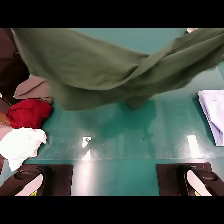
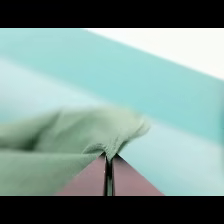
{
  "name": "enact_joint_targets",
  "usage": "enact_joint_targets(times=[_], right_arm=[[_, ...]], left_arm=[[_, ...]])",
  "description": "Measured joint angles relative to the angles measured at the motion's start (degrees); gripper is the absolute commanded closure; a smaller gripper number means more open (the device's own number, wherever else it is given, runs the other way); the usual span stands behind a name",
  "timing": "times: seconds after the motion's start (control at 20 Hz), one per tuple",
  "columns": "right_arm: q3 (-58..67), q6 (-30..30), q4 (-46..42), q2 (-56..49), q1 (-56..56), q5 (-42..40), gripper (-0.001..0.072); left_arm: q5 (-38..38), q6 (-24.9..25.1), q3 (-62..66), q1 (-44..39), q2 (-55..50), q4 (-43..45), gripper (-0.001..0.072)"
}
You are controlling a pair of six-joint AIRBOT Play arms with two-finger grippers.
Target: Fold the shirts.
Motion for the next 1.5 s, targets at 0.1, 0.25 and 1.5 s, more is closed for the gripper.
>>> enact_joint_targets(times=[0.1,0.25,1.5], right_arm=[[3.3,0.1,0.0,3.0,-2.8,0.0,0.0699],[12.2,0.2,-0.1,3.3,-7.3,2.8,0.0699],[19.5,9.1,-8.0,-52.4,3.1,16.3,0.0343]], left_arm=[[-0.9,-1.7,5.0,0.0,0.1,-1.9,0.0685],[-1.6,-4.2,9.9,0.0,0.2,-5.1,0.0685],[21.8,3.1,-39.5,4.5,-25.5,9.4,0.0098]])
